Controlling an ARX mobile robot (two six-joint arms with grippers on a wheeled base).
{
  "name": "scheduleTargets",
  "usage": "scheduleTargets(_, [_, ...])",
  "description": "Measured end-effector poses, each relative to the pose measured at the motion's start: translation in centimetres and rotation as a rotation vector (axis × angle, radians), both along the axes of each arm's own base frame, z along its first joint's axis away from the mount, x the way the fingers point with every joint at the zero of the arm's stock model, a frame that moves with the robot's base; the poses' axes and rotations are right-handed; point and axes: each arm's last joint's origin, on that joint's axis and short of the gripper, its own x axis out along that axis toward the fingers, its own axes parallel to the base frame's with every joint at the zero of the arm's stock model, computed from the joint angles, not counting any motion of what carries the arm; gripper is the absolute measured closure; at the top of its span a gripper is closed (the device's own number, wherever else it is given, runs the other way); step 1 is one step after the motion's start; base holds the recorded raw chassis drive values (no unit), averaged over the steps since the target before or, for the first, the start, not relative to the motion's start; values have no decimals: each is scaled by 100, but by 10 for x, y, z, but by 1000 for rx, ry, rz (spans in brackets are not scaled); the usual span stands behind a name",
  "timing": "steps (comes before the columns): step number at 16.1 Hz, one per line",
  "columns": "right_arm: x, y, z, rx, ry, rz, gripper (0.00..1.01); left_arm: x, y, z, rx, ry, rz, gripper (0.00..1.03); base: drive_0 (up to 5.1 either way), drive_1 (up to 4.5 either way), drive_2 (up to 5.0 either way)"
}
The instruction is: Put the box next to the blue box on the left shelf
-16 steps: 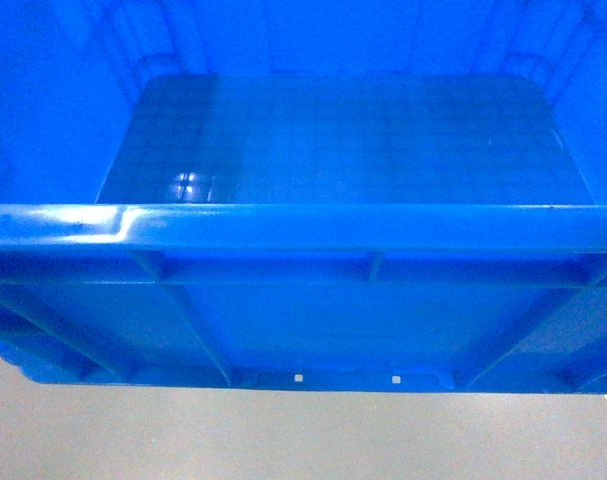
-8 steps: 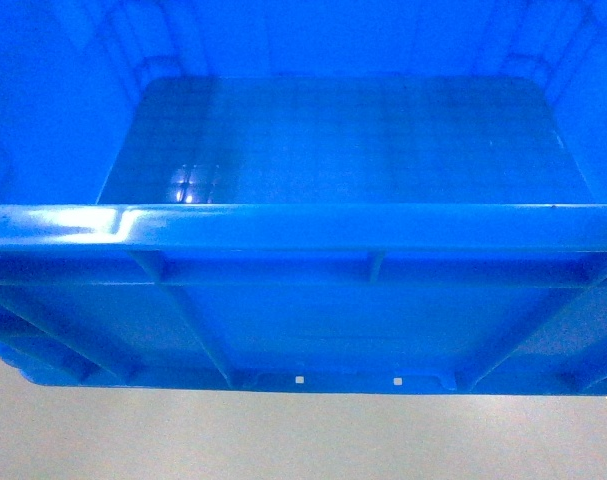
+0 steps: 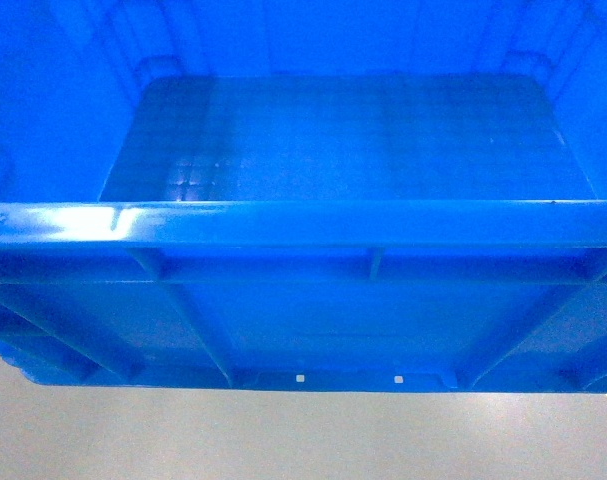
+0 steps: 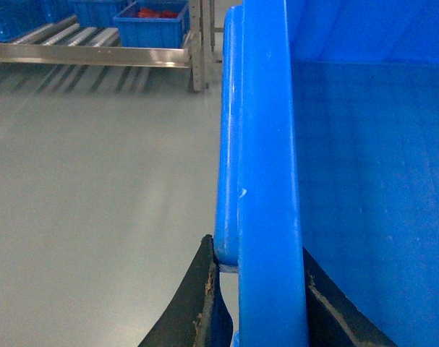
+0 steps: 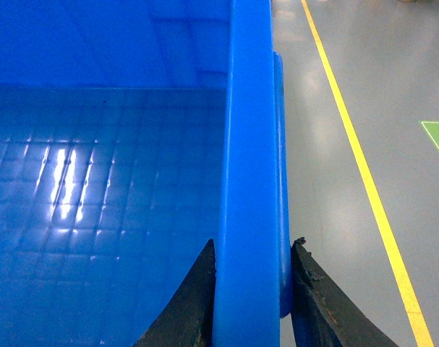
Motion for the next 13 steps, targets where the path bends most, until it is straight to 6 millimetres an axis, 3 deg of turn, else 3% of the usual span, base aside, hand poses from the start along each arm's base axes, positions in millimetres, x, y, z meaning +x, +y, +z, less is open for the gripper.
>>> scheduleTargets(13, [0, 0, 0, -1, -4, 0, 80, 0, 0, 0, 0, -1, 0, 85, 0, 404, -405])
